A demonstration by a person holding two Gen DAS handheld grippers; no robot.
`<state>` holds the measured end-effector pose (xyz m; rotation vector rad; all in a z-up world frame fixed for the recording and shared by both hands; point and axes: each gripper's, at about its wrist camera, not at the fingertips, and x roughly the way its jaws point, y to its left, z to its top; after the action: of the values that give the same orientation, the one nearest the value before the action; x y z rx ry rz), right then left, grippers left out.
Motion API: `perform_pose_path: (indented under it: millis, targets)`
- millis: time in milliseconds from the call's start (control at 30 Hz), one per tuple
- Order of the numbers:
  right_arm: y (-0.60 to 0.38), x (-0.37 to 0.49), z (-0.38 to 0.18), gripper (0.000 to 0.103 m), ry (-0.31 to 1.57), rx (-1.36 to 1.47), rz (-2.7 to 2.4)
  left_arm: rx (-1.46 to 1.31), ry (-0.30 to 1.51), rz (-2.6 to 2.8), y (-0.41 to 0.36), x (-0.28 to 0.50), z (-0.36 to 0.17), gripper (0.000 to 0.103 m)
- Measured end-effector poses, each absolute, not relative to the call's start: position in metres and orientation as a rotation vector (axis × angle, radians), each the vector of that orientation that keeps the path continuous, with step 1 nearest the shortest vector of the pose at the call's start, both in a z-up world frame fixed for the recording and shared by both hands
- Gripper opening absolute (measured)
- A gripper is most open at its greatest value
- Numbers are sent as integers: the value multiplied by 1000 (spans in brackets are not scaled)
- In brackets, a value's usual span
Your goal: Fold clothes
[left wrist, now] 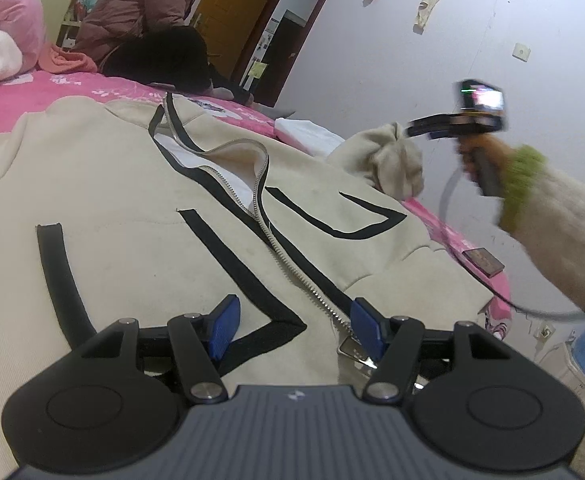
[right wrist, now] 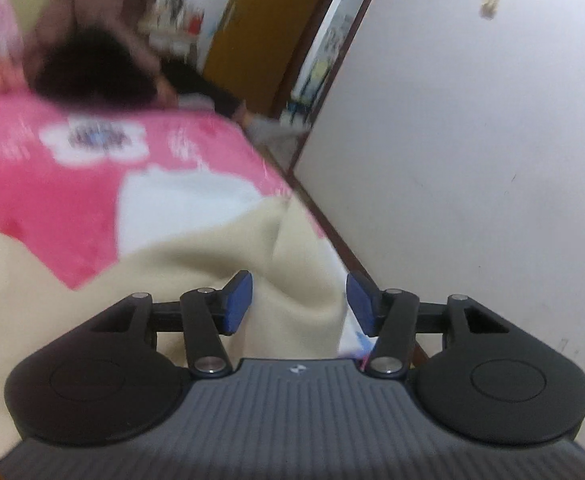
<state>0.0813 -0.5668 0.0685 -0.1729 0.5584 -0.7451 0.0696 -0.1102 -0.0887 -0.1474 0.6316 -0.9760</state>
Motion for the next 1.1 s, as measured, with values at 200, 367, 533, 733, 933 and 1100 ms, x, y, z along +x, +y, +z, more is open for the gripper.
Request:
perform_pose_path:
  millis: [200, 367, 533, 733, 933, 1100]
  targets:
    - [-482, -40, 106, 55, 420, -134, -528, -186, 679, -962, -109, 72, -81, 68]
    - [-423, -123, 89, 55, 415, -62, -429, -171, 677, -946, -108, 64, -62, 73]
    - [-385, -169, 41, 50, 455, 175, -315, -180, 710, -972, -110, 48, -47, 73]
    - [-370, -193, -21, 42, 445, 589, -198, -249, 859, -993, -122, 39, -51, 62]
    - [-382, -192, -51, 40, 402, 813, -166, -171, 927, -934, -134, 28, -57, 53]
    - [-392, -191, -72, 40, 368, 961, -144, -135, 938, -926, -141, 22, -51, 53]
